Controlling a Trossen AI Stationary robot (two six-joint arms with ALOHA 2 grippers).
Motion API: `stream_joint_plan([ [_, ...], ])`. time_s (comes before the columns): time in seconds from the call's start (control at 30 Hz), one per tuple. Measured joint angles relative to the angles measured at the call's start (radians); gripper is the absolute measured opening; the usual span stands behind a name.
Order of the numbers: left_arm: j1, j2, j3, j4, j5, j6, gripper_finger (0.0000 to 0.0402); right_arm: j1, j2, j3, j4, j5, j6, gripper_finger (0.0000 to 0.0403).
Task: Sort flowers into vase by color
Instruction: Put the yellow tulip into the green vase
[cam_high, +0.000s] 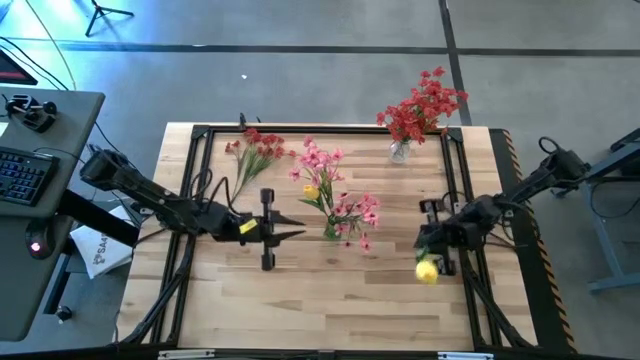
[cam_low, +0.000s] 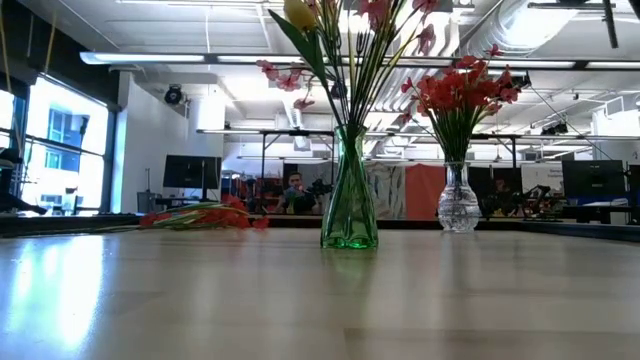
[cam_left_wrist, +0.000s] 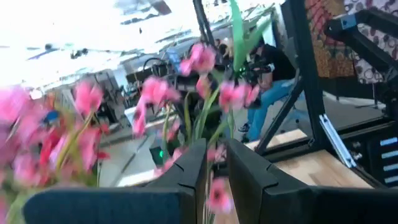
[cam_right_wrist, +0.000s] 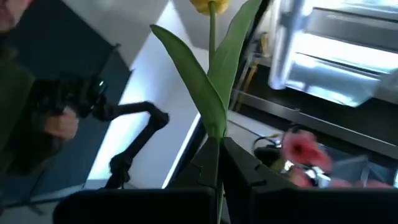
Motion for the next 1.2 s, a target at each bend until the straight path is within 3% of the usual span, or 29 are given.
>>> stream_joint_plan([
  [0.3, -0.077, 0.168, 0.183, -0.084, 0.072, 0.253, 0.0061, -0.003, 0.384, 0.307, 0.001, -0.010, -0.024, 0.0000],
  [0.6, -0.128, 0.252, 0.256, -0.089, 0.027, 0.391, 0.0141, -0.012, 0.658, 0.559, -0.007, -0.003, -0.085, 0.0000],
  [0.7, -0.137, 0.252, 0.256, -0.081, -0.008, 0.420, 0.0170, -0.039, 0.712, 0.611, -0.036, -0.002, -0.076, 0.0000],
  [0.87, -0.140, 0.252, 0.256, -0.070, 0.019, 0.427, 0.0198, -0.086, 0.765, 0.655, -0.052, 0.004, -0.013, 0.0000],
  [1.2, -0.138, 0.252, 0.256, -0.009, 0.023, 0.356, 0.0186, -0.128, 0.788, 0.664, -0.089, 0.004, 0.055, 0.0000],
])
